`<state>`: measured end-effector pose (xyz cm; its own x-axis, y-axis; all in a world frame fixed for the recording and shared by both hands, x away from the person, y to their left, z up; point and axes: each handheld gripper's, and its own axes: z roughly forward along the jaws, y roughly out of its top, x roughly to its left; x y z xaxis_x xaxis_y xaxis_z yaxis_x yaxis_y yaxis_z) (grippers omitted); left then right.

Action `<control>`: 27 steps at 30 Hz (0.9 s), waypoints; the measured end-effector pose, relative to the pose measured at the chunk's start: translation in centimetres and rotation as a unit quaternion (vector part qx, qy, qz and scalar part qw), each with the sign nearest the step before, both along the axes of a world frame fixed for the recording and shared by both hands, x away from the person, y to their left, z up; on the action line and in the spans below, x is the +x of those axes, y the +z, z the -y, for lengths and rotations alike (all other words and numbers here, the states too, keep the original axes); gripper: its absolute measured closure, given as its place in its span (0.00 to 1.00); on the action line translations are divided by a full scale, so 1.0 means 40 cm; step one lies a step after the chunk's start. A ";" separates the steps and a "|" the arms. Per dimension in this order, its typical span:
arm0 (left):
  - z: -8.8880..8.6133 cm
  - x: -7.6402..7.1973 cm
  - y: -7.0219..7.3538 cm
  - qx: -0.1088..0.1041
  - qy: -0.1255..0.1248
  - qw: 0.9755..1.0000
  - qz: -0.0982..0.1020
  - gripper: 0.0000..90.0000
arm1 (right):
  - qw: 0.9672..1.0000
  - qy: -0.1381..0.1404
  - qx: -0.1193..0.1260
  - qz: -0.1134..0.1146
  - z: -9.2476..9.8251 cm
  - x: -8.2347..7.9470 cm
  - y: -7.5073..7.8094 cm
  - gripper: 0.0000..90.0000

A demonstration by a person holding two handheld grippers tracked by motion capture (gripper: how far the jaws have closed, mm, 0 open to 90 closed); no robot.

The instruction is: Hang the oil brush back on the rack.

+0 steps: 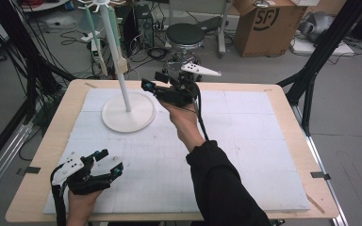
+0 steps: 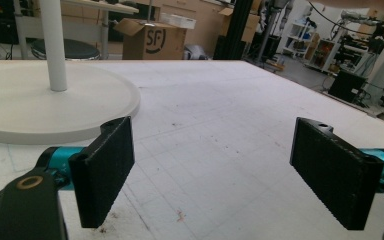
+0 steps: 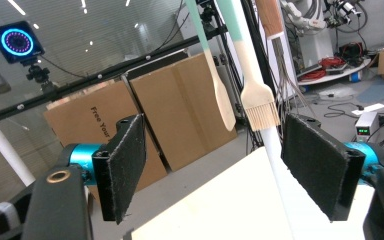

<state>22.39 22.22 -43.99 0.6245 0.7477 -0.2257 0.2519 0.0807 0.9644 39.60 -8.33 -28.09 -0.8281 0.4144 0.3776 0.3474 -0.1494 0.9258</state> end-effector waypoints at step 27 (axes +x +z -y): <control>0.026 0.004 -0.002 0.023 -0.008 1.000 0.000 0.20 | 0.998 -0.021 -0.053 0.019 0.191 -0.184 -0.113 0.25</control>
